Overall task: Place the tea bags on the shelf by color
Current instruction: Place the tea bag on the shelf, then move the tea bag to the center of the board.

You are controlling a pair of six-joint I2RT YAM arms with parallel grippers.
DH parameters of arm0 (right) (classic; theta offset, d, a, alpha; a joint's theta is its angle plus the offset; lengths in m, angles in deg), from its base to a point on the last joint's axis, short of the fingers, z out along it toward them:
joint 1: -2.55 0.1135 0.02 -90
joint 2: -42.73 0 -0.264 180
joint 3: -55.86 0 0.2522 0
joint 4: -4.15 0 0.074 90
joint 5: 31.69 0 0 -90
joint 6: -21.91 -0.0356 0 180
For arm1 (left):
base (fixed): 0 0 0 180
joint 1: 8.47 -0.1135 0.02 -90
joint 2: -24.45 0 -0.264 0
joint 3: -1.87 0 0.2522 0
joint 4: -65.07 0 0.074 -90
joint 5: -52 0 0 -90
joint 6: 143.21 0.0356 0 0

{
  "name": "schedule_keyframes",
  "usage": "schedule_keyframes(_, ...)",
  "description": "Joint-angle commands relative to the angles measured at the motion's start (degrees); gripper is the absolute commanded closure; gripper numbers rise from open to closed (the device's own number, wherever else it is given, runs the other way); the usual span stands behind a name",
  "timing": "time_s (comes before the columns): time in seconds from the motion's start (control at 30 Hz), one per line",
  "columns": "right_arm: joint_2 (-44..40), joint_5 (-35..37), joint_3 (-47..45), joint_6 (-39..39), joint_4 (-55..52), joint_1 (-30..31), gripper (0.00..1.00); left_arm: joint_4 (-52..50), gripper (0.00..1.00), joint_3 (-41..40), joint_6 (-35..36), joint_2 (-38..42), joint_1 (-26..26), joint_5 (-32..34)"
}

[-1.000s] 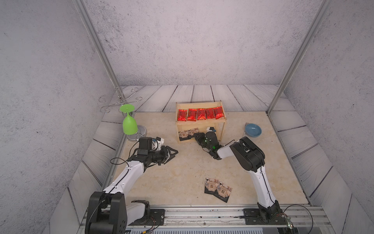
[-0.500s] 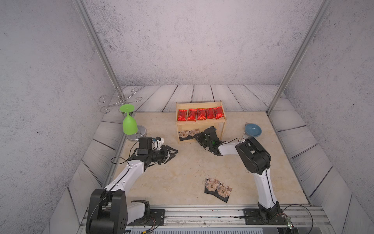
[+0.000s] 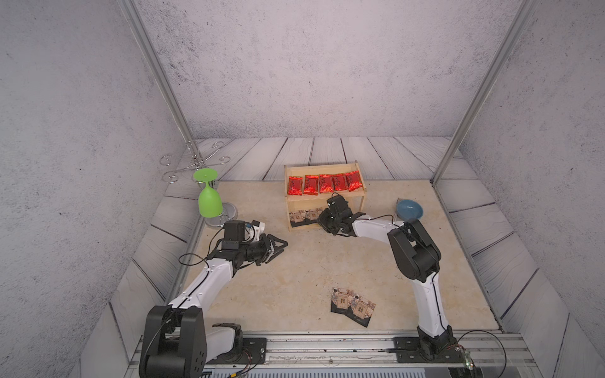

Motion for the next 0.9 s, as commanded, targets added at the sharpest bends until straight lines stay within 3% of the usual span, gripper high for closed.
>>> schedule_keyframes(0.0,0.28,-0.53,1.42,3.10,-11.46,-0.27,0.71,1.52,0.59,-0.93,-0.29,0.18,-0.64,-0.70)
schedule_keyframes(0.17,-0.90,-1.72,0.50,4.67,-11.84,-0.29,0.70,1.62,0.59,-1.22,-0.25,0.44,-0.77,-0.62)
schedule_keyframes(0.3,-4.33,-5.87,-2.10,10.27,-8.07,0.43,0.69,0.76,0.59,-1.20,0.55,0.64,-0.82,-0.20)
schedule_keyframes(0.53,-20.21,-8.25,-19.71,23.99,-5.83,4.82,0.69,-6.46,0.53,-0.62,4.95,2.60,2.08,4.24)
schedule_keyframes(0.67,-32.72,-0.48,-30.77,34.27,-11.02,11.26,0.68,-9.74,0.48,-1.89,6.51,5.21,7.18,9.57)
schedule_keyframes(0.87,-50.67,6.00,-44.33,37.70,-19.60,17.81,0.69,-16.43,0.33,0.67,10.20,3.32,13.74,9.57)
